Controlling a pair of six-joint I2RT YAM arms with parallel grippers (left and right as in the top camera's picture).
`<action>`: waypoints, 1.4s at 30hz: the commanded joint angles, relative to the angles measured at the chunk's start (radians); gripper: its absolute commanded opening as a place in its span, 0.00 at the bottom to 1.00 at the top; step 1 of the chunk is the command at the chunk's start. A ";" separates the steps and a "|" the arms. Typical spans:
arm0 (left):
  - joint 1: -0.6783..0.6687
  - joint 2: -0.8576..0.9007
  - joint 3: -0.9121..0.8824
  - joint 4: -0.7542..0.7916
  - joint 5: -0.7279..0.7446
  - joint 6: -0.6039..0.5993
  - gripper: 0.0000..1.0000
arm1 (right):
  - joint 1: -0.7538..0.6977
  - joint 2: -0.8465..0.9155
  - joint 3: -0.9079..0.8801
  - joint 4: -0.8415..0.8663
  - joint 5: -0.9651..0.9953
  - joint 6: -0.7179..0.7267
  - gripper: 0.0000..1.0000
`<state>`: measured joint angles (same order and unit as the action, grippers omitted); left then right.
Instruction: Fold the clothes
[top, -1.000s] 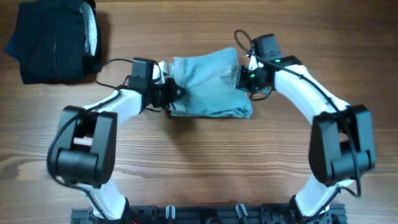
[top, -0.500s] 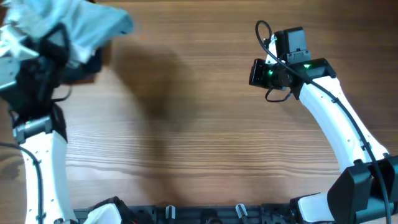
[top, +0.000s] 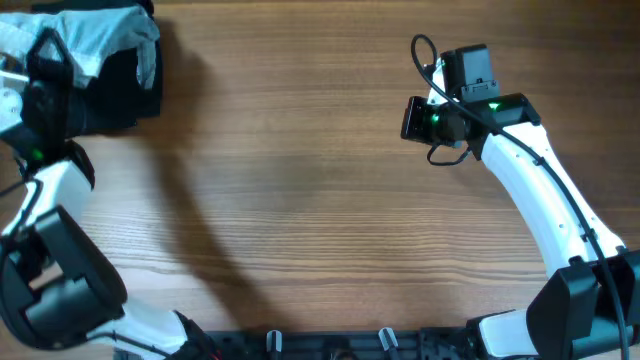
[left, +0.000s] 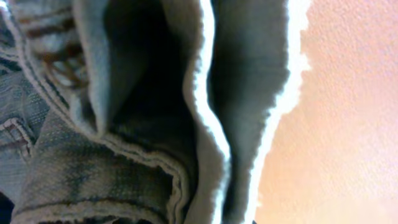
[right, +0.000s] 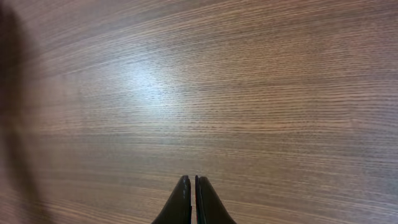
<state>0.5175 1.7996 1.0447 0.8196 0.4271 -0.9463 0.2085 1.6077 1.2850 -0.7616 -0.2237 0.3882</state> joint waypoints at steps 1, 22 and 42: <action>0.002 0.066 0.220 0.036 0.043 0.031 0.04 | 0.004 -0.028 0.011 0.001 0.018 0.008 0.04; 0.046 0.333 0.463 -0.700 0.111 0.129 0.64 | 0.005 -0.028 0.011 0.017 0.016 0.068 0.04; 0.063 -0.639 0.463 -1.857 0.061 0.760 0.79 | 0.004 -0.446 0.027 -0.122 -0.006 -0.035 0.04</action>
<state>0.5770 1.2587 1.5059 -0.9745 0.3840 -0.3107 0.2085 1.2552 1.2873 -0.8692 -0.2260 0.3859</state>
